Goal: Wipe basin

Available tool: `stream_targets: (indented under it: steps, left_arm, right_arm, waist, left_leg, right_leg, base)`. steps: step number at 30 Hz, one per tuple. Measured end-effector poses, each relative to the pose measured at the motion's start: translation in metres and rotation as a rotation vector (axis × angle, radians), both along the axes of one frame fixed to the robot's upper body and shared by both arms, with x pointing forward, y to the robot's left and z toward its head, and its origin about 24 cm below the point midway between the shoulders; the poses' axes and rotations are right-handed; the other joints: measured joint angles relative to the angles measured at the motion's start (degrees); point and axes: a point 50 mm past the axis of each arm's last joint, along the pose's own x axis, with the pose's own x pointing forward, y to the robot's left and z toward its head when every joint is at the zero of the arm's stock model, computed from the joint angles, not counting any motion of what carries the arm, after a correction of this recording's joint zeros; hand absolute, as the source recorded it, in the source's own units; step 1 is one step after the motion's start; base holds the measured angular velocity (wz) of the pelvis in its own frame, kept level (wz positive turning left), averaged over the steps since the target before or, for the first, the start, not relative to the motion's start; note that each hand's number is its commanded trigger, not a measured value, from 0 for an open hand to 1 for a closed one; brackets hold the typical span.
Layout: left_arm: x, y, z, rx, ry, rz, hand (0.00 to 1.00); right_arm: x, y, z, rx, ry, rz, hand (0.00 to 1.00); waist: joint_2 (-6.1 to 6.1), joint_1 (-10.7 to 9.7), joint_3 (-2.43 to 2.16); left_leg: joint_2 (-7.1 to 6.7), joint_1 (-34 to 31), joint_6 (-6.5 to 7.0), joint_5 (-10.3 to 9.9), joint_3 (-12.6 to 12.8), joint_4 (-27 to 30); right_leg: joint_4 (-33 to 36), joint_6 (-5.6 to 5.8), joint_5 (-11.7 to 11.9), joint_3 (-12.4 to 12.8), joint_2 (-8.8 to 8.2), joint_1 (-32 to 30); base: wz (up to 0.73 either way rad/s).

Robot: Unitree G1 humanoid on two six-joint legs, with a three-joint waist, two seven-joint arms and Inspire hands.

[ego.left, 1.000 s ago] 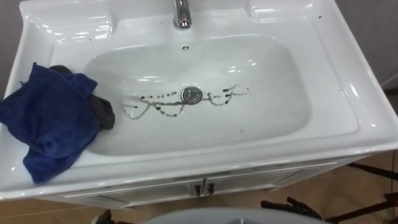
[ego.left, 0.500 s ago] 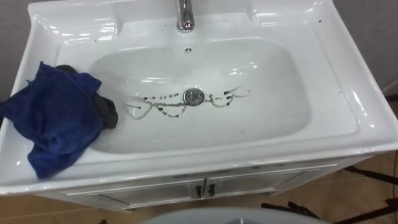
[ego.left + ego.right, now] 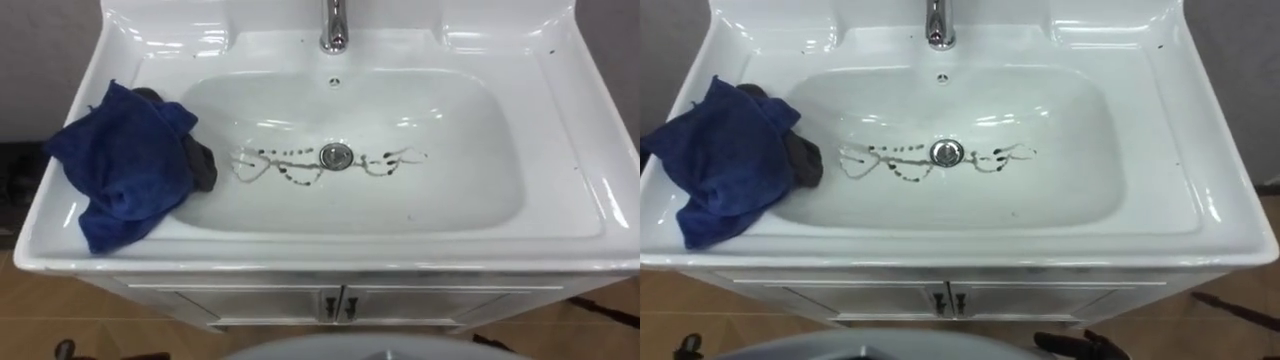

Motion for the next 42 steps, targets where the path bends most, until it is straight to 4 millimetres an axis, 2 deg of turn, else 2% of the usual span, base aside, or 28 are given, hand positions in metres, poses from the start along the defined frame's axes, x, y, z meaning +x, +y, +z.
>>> stream_targets:
  steps: [1, 7, 9, 14, 16, 20, 21, 23, 26, 29, 32, 34, 42]
  left_arm:
    - [0.001, 0.003, 0.003, 0.043, -0.011, 0.016, 0.00]
    - [0.011, 0.018, 0.023, 0.234, -0.104, 0.072, 0.00]
    - [0.017, 0.026, 0.033, 0.306, -0.160, 0.096, 0.00]
    - [0.035, 0.044, 0.060, 0.457, -0.279, 0.110, 0.00]
    - [0.052, 0.057, 0.084, 0.556, -0.392, 0.076, 0.00]
    - [0.072, 0.074, 0.126, 0.745, -0.519, 0.012, 0.00]
    - [0.074, 0.075, 0.132, 0.772, -0.539, 0.004, 0.00]
    - [0.083, 0.079, 0.159, 0.895, -0.603, -0.045, 0.00]
    - [0.092, 0.078, 0.189, 1.035, -0.682, -0.096, 0.00]
    - [0.103, 0.073, 0.212, 1.120, -0.766, -0.154, 0.00]
    - [0.109, 0.071, 0.229, 1.185, -0.821, -0.189, 0.00]
    - [0.112, 0.066, 0.243, 1.243, -0.873, -0.213, 0.00]
    - [0.126, 0.048, 0.264, 1.286, -0.961, -0.337, 0.00]
  right_arm:
    - [0.000, 0.000, 0.000, 0.000, -0.001, 0.002, 0.00]
    - [-0.007, -0.010, 0.002, -0.029, 0.021, 0.052, 0.00]
    - [-0.007, -0.013, 0.003, -0.045, 0.033, 0.091, 0.00]
    - [-0.009, -0.017, 0.005, -0.074, 0.049, 0.145, 0.00]
    - [-0.013, -0.019, 0.005, -0.089, 0.064, 0.139, 0.00]
    - [-0.014, -0.025, 0.007, -0.107, 0.070, 0.168, 0.00]
    - [-0.013, -0.026, 0.007, -0.110, 0.071, 0.176, 0.00]
    - [-0.015, -0.027, 0.007, -0.115, 0.083, 0.194, 0.00]
    - [-0.019, -0.029, 0.008, -0.123, 0.085, 0.191, 0.00]
    - [-0.019, -0.034, 0.009, -0.140, 0.099, 0.231, 0.00]
    - [-0.019, -0.035, 0.010, -0.144, 0.098, 0.243, 0.00]
    - [-0.018, -0.036, 0.010, -0.149, 0.094, 0.271, 0.00]
    - [-0.024, -0.034, 0.010, -0.112, 0.101, 0.282, 0.00]
  waist:
    - [-0.11, 0.0, -0.22]
    - [-0.15, 1.9, -0.64]
    - [-0.26, 2.7, -0.68]
    - [-0.15, 3.2, -0.67]
    - [0.15, 4.3, -0.64]
    - [1.44, 4.6, -0.60]
    - [1.54, 4.6, -0.61]
    - [1.88, 4.5, -0.56]
    - [2.45, 4.3, -0.53]
    - [3.27, 4.0, -0.18]
    - [3.53, 3.6, -0.08]
    - [3.46, 2.7, 0.16]
    - [3.26, 1.0, 0.21]
  left_leg:
    - [-0.05, 0.0, 0.00, 0.0, -0.1, 0.0]
    - [-0.13, 0.1, 0.00, 0.0, -0.2, 0.0]
    - [-0.12, 0.1, 0.00, 0.0, -0.3, 0.0]
    - [-0.11, -0.1, 0.01, 0.0, -1.6, 0.0]
    - [-0.06, -0.1, 0.02, 0.0, -1.7, 0.0]
    - [-0.17, -0.4, 0.06, -0.1, -1.7, 0.0]
    - [-0.22, -0.5, 0.06, -0.1, -1.7, 0.0]
    - [-0.28, -0.6, 0.07, 0.0, -1.7, 0.2]
    - [-0.25, -0.3, 0.08, 0.0, -1.7, 0.2]
    - [-0.23, -0.4, 0.12, -0.1, -1.9, 0.2]
    - [-0.34, -0.5, 0.12, -0.1, -1.9, 0.2]
    - [-0.25, -0.6, 0.11, -0.1, -1.9, 0.1]
    - [-0.14, -0.2, 0.11, -0.1, -1.3, 0.1]
  right_leg:
    - [-0.3, 0.01, 0.0, -0.2, 0.01, 0.1]
    - [-0.3, 0.00, 0.0, -0.2, 0.08, 0.0]
    - [-0.3, 0.00, 0.0, -0.3, 0.09, 0.0]
    - [-0.2, 0.00, 0.0, -0.9, -0.02, 0.1]
    - [-0.1, 0.00, 0.0, -0.8, 0.04, 0.1]
    - [0.4, 0.00, 0.0, -0.8, 0.00, -0.4]
    - [0.5, 0.00, 0.0, -0.8, -0.01, -0.6]
    - [0.4, -0.01, 0.0, -0.9, 0.00, -0.8]
    - [0.5, -0.01, 0.0, -0.6, 0.03, -0.6]
    - [0.5, 0.00, 0.0, -0.7, -0.04, -0.6]
    - [0.4, 0.00, 0.0, -0.7, 0.04, -0.8]
    - [0.4, 0.00, 0.0, -0.7, 0.09, -0.8]
    - [0.3, 0.00, 0.0, 0.6, 0.13, -0.8]
  base:
    - [0.04]
    - [0.00]
    - [0.03]
    - [0.07]
    - [0.00]
    - [0.00]
    - [0.00]
    - [0.00]
    - [0.00]
    - [0.00]
    - [0.00]
    - [0.00]
    - [-0.05]
